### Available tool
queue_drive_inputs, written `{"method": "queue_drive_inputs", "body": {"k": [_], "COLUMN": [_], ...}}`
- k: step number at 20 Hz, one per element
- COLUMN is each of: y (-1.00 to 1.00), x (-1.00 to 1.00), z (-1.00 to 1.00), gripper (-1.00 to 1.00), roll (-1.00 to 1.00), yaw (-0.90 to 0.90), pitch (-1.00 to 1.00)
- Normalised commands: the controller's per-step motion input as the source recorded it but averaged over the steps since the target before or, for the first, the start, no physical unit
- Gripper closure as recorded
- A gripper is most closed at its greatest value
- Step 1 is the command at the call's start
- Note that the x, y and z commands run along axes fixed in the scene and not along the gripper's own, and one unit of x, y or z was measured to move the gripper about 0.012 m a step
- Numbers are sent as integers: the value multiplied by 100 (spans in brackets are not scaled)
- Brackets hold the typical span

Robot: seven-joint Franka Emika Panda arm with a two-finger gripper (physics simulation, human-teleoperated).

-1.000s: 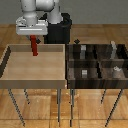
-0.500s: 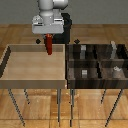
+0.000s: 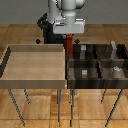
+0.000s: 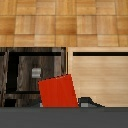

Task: Place the box of cereal into the appropriate compartment.

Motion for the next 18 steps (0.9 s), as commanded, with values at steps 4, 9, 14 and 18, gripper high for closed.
{"method": "queue_drive_inputs", "body": {"k": [4, 9, 14, 18], "y": [50, 20, 80, 100], "x": [0, 0, 0, 0], "z": [25, 0, 0, 0], "gripper": [100, 100, 100, 100], "roll": [0, 0, 0, 0], "yaw": [0, 0, 0, 0], "pitch": [0, 0, 0, 0]}}
